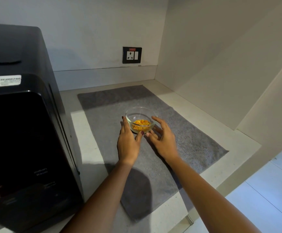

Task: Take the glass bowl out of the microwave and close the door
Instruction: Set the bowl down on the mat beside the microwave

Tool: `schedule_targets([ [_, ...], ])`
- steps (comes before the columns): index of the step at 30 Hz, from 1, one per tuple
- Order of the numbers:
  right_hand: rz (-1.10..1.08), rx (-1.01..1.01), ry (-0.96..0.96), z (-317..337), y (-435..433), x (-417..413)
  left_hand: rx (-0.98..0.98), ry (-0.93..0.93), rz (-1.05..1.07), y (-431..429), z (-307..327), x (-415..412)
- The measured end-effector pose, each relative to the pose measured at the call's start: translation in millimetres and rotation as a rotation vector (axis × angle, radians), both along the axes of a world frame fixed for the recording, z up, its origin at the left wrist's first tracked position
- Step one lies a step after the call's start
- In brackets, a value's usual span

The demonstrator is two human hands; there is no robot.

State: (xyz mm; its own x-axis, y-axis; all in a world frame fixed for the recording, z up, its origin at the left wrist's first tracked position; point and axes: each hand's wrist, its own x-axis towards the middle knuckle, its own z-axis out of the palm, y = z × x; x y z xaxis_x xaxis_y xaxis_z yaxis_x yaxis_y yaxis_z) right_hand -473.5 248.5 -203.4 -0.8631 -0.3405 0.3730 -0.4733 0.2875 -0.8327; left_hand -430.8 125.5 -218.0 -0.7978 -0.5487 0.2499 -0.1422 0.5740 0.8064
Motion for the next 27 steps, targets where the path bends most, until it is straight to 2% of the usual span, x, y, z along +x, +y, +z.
schedule_targets([
  [4,-0.036,0.009,0.0,6,-2,9,0.106,0.03,-0.058,0,5,6],
  [7,-0.097,-0.057,0.028,13,-6,27,0.141,0.067,-0.079,3,9,15],
  [13,-0.245,-0.128,0.137,16,-15,83,0.045,0.19,-0.043,17,27,54],
  [18,-0.276,-0.176,0.214,36,-16,131,-0.099,0.295,-0.12,20,52,96],
  [22,-0.286,-0.164,0.316,54,-12,167,-0.092,0.35,-0.128,27,72,136],
  [27,-0.264,-0.235,0.347,75,-6,219,-0.087,0.458,-0.229,34,99,202],
])
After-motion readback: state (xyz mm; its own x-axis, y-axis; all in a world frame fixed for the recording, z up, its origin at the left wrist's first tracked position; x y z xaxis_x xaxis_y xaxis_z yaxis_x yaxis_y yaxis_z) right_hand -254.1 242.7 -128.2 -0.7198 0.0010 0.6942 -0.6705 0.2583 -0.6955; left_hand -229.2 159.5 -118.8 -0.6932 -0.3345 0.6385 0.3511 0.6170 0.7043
